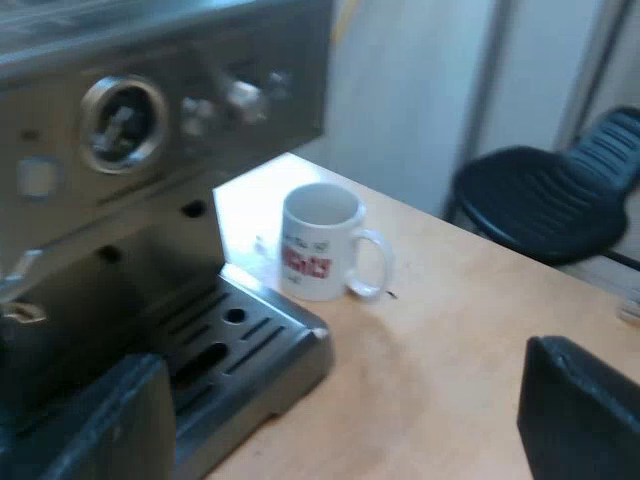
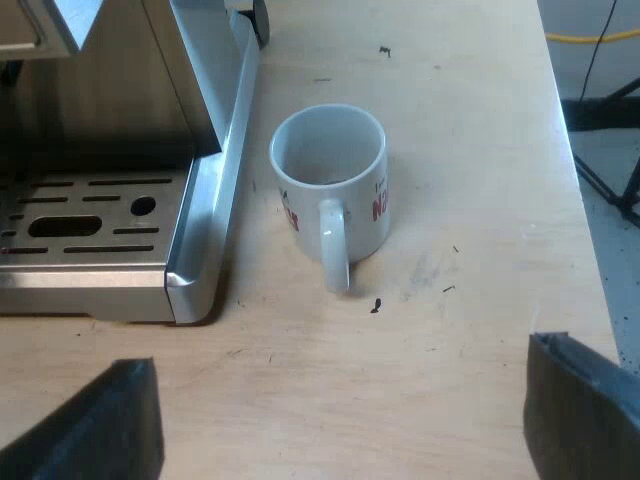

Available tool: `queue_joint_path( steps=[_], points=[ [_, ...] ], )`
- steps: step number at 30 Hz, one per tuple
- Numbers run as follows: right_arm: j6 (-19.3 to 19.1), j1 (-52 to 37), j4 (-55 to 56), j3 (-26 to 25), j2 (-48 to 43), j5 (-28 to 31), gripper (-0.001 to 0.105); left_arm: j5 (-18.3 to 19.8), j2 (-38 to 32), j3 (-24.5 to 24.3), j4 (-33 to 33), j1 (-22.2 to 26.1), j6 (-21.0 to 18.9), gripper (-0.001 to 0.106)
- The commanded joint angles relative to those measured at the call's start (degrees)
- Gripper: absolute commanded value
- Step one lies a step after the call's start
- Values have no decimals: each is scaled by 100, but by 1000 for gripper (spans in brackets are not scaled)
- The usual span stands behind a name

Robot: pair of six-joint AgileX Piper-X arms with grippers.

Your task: Place mug into machine

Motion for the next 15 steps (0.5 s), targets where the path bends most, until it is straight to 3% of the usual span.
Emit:
queue_joint_path(
  steps=[1,9,15],
  points=[
    [-77,5,-32,-59,14,-58,82,33,249,-49,-278,-148,-21,71],
    [-108,5,-32,-59,44,-58,82,33,1048,-49,-960,-289,-21,71],
    [-218,5,-32,-59,243,-204,82,-56,1613,-49,-1078,-651,394,71]
  ],
)
